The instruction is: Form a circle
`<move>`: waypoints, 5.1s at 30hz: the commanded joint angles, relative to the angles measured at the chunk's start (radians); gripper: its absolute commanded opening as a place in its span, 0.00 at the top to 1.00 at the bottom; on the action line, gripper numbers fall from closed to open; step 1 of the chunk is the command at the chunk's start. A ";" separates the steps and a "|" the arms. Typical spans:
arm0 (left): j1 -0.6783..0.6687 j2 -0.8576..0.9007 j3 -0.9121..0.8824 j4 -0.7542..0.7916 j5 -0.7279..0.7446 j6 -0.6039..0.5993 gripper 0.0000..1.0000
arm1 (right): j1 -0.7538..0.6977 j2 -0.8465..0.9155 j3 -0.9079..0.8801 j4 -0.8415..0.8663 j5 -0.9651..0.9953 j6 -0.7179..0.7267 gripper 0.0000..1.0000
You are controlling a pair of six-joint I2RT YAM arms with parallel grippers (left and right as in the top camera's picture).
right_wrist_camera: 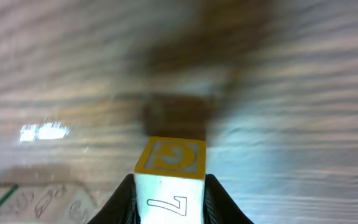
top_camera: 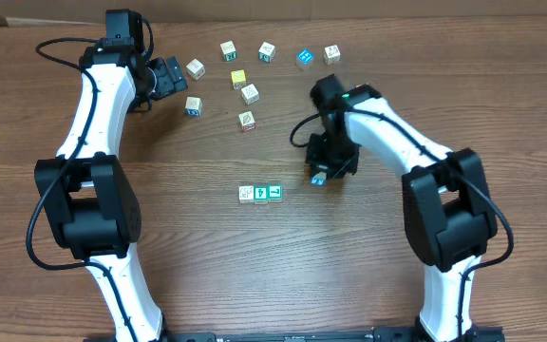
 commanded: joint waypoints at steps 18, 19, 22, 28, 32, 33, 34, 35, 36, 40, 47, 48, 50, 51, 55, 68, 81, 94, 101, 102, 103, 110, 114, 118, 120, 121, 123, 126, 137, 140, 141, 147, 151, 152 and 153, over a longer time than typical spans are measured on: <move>-0.007 -0.005 0.013 0.000 0.004 -0.021 0.00 | 0.135 0.003 -0.010 0.008 0.040 -0.016 0.58; -0.007 -0.005 0.013 0.000 0.003 -0.021 0.00 | 0.135 0.003 -0.010 0.008 0.040 -0.016 0.56; -0.007 -0.005 0.013 0.000 0.003 -0.021 0.00 | 0.135 0.003 -0.010 0.011 0.040 -0.016 0.49; -0.007 -0.005 0.013 0.000 0.004 -0.021 0.01 | 0.135 0.003 -0.010 0.034 0.041 0.011 0.55; -0.007 -0.005 0.013 0.000 0.004 -0.021 0.00 | 0.135 0.003 -0.010 0.039 0.040 0.014 0.64; -0.007 -0.005 0.013 0.000 0.003 -0.021 0.00 | 0.135 0.003 -0.010 0.041 0.040 0.014 0.66; -0.007 -0.005 0.013 0.000 0.004 -0.021 0.00 | 0.135 0.002 -0.010 0.043 0.040 0.014 0.68; -0.007 -0.005 0.013 0.000 0.003 -0.021 0.00 | 0.135 0.003 -0.010 0.044 0.040 0.014 0.69; -0.007 -0.005 0.013 0.000 0.003 -0.021 0.00 | 0.136 0.003 -0.010 0.044 0.040 0.014 0.69; -0.007 -0.005 0.013 0.000 0.003 -0.021 0.00 | 0.138 0.003 -0.010 0.046 0.036 0.014 0.69; -0.007 -0.005 0.013 0.000 0.004 -0.021 0.00 | 0.138 0.003 -0.010 0.047 0.029 0.014 0.68; -0.007 -0.005 0.013 0.000 0.003 -0.021 0.00 | 0.138 0.003 -0.010 0.047 0.025 0.014 0.68; -0.007 -0.005 0.013 0.000 0.003 -0.021 0.00 | 0.138 0.003 -0.010 0.047 0.021 0.014 0.68; -0.007 -0.005 0.013 0.000 0.004 -0.021 0.00 | 0.138 0.003 -0.010 0.047 0.021 0.014 0.68; -0.007 -0.005 0.013 0.000 0.004 -0.021 0.00 | 0.138 0.003 -0.010 0.046 0.013 0.014 0.68; -0.007 -0.005 0.013 0.000 0.003 -0.021 0.00 | 0.138 0.003 -0.010 0.051 0.003 0.023 0.67; -0.007 -0.005 0.013 0.000 0.003 -0.021 0.00 | 0.137 0.003 -0.010 0.062 0.003 0.022 0.25; -0.007 -0.005 0.013 0.000 0.004 -0.021 0.00 | 0.114 0.003 -0.010 0.129 0.026 0.023 0.15; -0.007 -0.005 0.013 0.000 0.004 -0.021 0.00 | 0.098 0.003 -0.010 0.161 0.026 0.023 0.13; -0.007 -0.005 0.013 0.000 0.004 -0.021 0.00 | 0.097 0.003 -0.010 0.160 0.030 0.023 0.13; -0.007 -0.005 0.013 0.000 0.004 -0.021 0.00 | 0.096 0.003 -0.010 0.160 0.042 0.023 0.13; -0.007 -0.005 0.013 0.000 0.003 -0.021 0.00 | 0.096 0.003 -0.010 0.158 0.068 0.023 0.13; -0.007 -0.005 0.013 0.000 0.004 -0.021 0.00 | 0.096 0.003 -0.010 0.160 0.068 0.023 0.12; -0.007 -0.005 0.013 0.000 0.003 -0.021 0.00 | 0.096 0.003 -0.010 0.163 0.068 0.023 0.12; -0.007 -0.005 0.013 0.000 0.004 -0.021 0.00 | 0.096 0.003 -0.010 0.173 0.068 0.023 0.12; -0.007 -0.005 0.013 0.000 0.003 -0.021 0.00 | 0.096 0.003 -0.010 0.177 0.068 0.023 0.12; -0.007 -0.005 0.013 0.000 0.003 -0.021 0.00 | 0.096 0.003 -0.010 0.183 0.068 0.023 0.12; -0.007 -0.005 0.013 0.000 0.004 -0.021 0.00 | 0.096 0.003 -0.010 0.190 0.079 0.023 0.12; -0.007 -0.005 0.013 0.000 0.004 -0.021 0.00 | 0.096 0.003 -0.010 0.190 0.113 0.037 0.12; -0.007 -0.005 0.013 0.000 0.004 -0.021 0.00 | 0.096 0.003 -0.010 0.195 0.113 0.037 0.12; -0.007 -0.005 0.013 0.000 0.003 -0.021 0.00 | 0.096 0.003 -0.010 0.197 0.113 0.038 0.12; -0.007 -0.005 0.013 0.000 0.004 -0.021 0.00 | 0.096 0.003 -0.010 0.216 0.131 0.041 0.12; -0.007 -0.005 0.013 0.000 0.003 -0.021 0.00 | 0.094 0.003 -0.010 0.220 0.131 0.041 0.12; -0.007 -0.005 0.013 0.000 0.004 -0.021 0.00 | 0.092 0.003 -0.010 0.220 0.132 0.041 0.12; -0.007 -0.005 0.013 0.000 0.004 -0.021 0.00 | 0.089 0.003 -0.010 0.220 0.132 0.041 0.12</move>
